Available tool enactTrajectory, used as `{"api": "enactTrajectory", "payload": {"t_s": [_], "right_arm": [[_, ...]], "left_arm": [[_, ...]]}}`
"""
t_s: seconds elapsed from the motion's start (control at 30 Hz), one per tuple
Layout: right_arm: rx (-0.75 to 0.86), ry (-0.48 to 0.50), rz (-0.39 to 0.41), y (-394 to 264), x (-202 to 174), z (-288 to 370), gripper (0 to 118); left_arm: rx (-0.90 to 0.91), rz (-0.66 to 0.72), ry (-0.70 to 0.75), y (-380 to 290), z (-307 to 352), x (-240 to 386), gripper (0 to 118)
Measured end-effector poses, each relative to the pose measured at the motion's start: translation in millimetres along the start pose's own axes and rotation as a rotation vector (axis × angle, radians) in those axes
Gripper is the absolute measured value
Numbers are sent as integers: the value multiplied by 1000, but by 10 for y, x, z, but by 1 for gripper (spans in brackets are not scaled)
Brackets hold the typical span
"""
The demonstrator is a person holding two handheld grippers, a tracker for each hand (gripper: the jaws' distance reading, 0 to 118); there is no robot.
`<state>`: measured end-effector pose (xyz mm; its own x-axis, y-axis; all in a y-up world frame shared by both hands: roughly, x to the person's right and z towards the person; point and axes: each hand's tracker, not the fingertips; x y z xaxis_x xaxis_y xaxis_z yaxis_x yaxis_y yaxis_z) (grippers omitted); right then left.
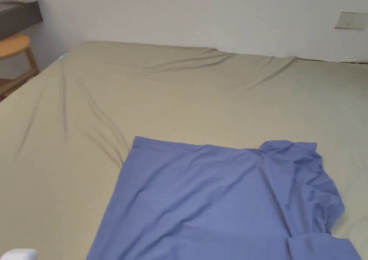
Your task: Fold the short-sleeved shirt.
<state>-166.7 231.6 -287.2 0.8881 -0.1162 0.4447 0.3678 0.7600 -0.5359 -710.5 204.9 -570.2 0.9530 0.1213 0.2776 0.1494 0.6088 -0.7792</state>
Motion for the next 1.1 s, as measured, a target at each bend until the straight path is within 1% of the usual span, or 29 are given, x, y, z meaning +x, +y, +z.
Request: {"api": "enactTrajectory", "payload": {"t_s": [0.1,0.13,0.17,0.2,0.23,0.27,0.3,0.33,0.37,0.4,0.43,0.47,0.53,0.6,0.67,0.73,0.77,0.8,0.83,0.87,0.9,0.93,0.97,1.0,1.03,1.07,1.1], "right_arm": [[-24,30,-26,8,-94,-78,90],[-32,37,-30,6,-114,-96,90],[-36,41,-33,1,-134,-107,90],[-37,42,-34,-2,-150,-111,90],[-40,44,-34,-30,-95,-155,90],[-46,46,-32,-26,-83,-157,90],[-52,46,-31,-13,-76,-154,90],[-54,48,-28,8,-51,-141,90],[-56,46,-22,40,-56,-134,90],[-57,40,-13,66,-34,-122,90],[-56,35,-6,87,6,-114,90],[-60,32,-5,104,57,-131,90],[-89,28,-11,144,135,-215,90],[-135,27,-16,120,231,-371,90],[-193,36,-9,28,370,-633,90],[-272,19,-40,-112,464,-900,87],[-319,0,-55,-154,465,-993,70],[-347,-11,-111,-238,498,-1062,59],[-218,-74,-64,-267,474,-961,35],[-199,-21,-65,-211,465,-876,3],[-239,75,-146,-173,448,-857,3],[-223,115,-221,-187,419,-811,3],[-233,78,-168,-183,383,-782,3],[-232,81,-135,-180,348,-748,3],[-228,83,-137,-211,401,-785,3],[-224,96,-159,-193,429,-754,3],[-221,119,-211,-170,466,-721,3]], "left_arm": [[-19,17,-27,-16,-226,60,114],[-52,23,-37,-15,-308,76,111],[-63,25,-31,-6,-371,107,100],[-56,19,-44,-111,-569,53,100],[-54,10,-54,-125,-631,65,95],[-61,6,-44,-124,-694,101,83],[-94,0,-16,-124,-763,116,59],[-107,5,5,-114,-760,180,40],[-87,8,6,-117,-737,196,38],[-71,9,-2,-94,-688,194,29],[-69,7,-34,-71,-677,197,12],[-62,4,-20,-64,-648,253,5],[-69,-40,-16,-32,-615,324,5],[-50,-47,-6,12,-525,371,5],[-48,-41,-13,60,-458,366,5],[-43,-23,-22,34,-491,297,5],[-46,-23,-22,30,-504,292,5],[-48,-20,-18,25,-508,295,5],[-51,-14,-20,21,-509,296,5],[-57,-10,-26,34,-488,321,5],[-58,-6,-27,31,-485,338,5],[-57,3,-28,33,-484,355,5],[-56,7,-27,43,-477,370,5],[-51,8,-28,56,-465,319,5],[-50,9,-30,73,-443,310,5],[-48,8,-34,90,-420,304,5],[-47,8,-37,105,-395,295,5]]}}
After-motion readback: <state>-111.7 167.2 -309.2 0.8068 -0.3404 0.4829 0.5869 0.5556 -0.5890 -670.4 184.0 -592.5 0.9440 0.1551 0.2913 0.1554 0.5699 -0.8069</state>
